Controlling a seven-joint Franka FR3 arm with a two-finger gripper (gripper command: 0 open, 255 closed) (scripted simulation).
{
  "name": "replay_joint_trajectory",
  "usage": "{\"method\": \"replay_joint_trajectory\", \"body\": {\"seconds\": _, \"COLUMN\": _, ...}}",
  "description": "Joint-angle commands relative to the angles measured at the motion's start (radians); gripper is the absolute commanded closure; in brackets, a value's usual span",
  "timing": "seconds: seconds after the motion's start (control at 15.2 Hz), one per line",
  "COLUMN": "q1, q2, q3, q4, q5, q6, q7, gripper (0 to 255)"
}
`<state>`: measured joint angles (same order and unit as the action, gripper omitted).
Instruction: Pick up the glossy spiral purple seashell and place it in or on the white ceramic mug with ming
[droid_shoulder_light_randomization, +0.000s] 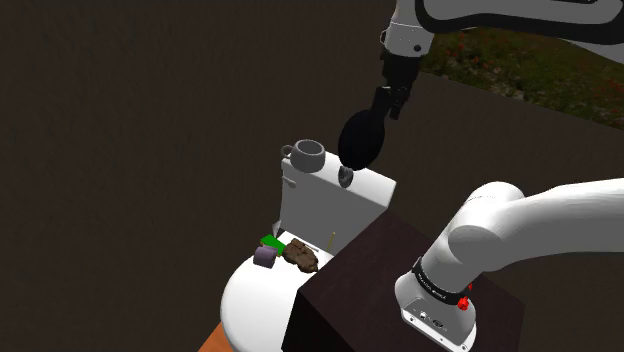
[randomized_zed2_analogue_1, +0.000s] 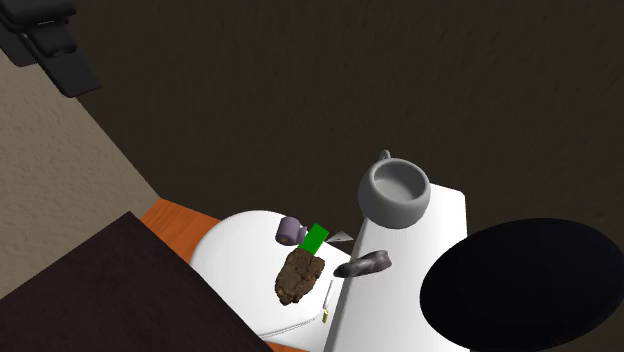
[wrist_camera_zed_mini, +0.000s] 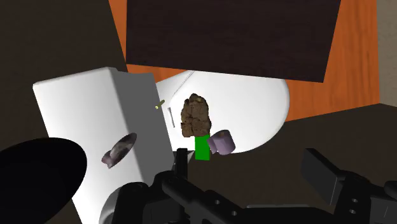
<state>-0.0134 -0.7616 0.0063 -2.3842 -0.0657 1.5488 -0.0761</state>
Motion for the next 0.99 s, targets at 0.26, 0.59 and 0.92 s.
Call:
{"method": "replay_joint_trajectory", "body": {"seconds": 0.26, "q1": -0.035, "q2": 0.089, "q3": -0.045, "q4": -0.037, "q5": -0.003, "q6": 0.127, "q7": 0.017, "gripper": 0}}
{"method": "replay_joint_trajectory", "body": {"seconds": 0.59, "q1": -0.074, "q2": 0.224, "q3": -0.102, "q4": -0.057, "q5": 0.003, "q6": 0.282, "q7": 0.031, "gripper": 0}}
{"method": "replay_joint_trajectory", "body": {"seconds": 0.92, "q1": -0.106, "q2": 0.381, "q3": -0.160, "q4": -0.050, "q5": 0.026, "q6": 0.429, "q7": 0.034, "gripper": 0}}
